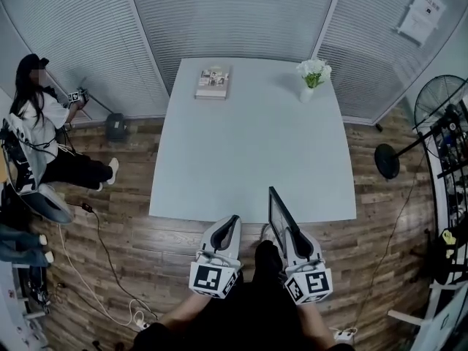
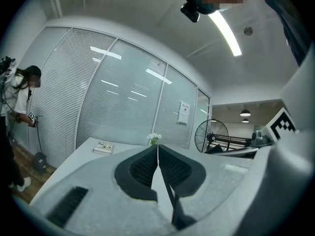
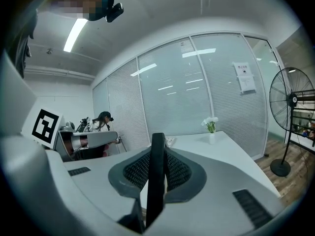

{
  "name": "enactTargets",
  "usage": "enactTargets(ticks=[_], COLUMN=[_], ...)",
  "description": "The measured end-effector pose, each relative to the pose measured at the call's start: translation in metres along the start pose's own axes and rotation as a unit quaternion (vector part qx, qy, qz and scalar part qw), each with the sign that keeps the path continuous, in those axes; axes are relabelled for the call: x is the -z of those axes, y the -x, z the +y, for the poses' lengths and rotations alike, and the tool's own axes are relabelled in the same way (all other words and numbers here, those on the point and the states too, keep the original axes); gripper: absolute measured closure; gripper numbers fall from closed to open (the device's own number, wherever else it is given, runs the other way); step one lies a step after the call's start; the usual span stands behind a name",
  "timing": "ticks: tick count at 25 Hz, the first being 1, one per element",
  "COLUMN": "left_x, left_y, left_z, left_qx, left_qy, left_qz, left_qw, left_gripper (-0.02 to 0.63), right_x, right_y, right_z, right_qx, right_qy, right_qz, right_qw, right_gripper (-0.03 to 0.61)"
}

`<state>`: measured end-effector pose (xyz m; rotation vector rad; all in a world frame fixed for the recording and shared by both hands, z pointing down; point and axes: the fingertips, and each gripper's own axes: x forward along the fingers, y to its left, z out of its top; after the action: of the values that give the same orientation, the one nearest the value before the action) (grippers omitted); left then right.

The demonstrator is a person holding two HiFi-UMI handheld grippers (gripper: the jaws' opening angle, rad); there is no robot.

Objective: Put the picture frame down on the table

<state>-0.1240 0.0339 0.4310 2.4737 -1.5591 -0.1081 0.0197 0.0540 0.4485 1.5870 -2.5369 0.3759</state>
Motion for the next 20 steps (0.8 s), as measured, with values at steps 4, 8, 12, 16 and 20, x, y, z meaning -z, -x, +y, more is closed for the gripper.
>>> enactTargets(ticks=[4, 8, 12, 16, 20], left_x=[0.0, -0.008, -0.014, -0.01, -0.009], left_y=[-0.025, -0.062, -0.099, -0.132, -0.16], left_z=[0.006, 0.004, 0.007, 0.01, 0.012], left_qx=[-0.011, -0.02, -0.025, -0.024, -0.023], left_qy=[0.003, -0.001, -0.001, -0.006, -0.006], left_qz=[-0.002, -0.007, -0.011, -0.004, 0.0], left_qw=[0.9999, 0.9998, 0.9996, 0.9997, 0.9997], left_gripper=[0.592, 0.591, 0.591, 0.591, 0.591], right_x=[-0.005, -0.017, -0.019, -0.014, -0.005], right_y=[-0.027, -0.055, -0.089, -0.121, -0.147], right_z=[-0.017, -0.044, -0.072, -0.096, -0.118], right_qx=[-0.016, -0.033, -0.046, -0.054, -0.059], right_qy=[0.002, -0.001, -0.003, -0.006, -0.014], right_qz=[0.003, 0.001, 0.01, 0.02, 0.036], right_qw=[1.0, 0.999, 0.999, 0.998, 0.997], right_gripper=[0.52, 0.52, 0.52, 0.52, 0.52])
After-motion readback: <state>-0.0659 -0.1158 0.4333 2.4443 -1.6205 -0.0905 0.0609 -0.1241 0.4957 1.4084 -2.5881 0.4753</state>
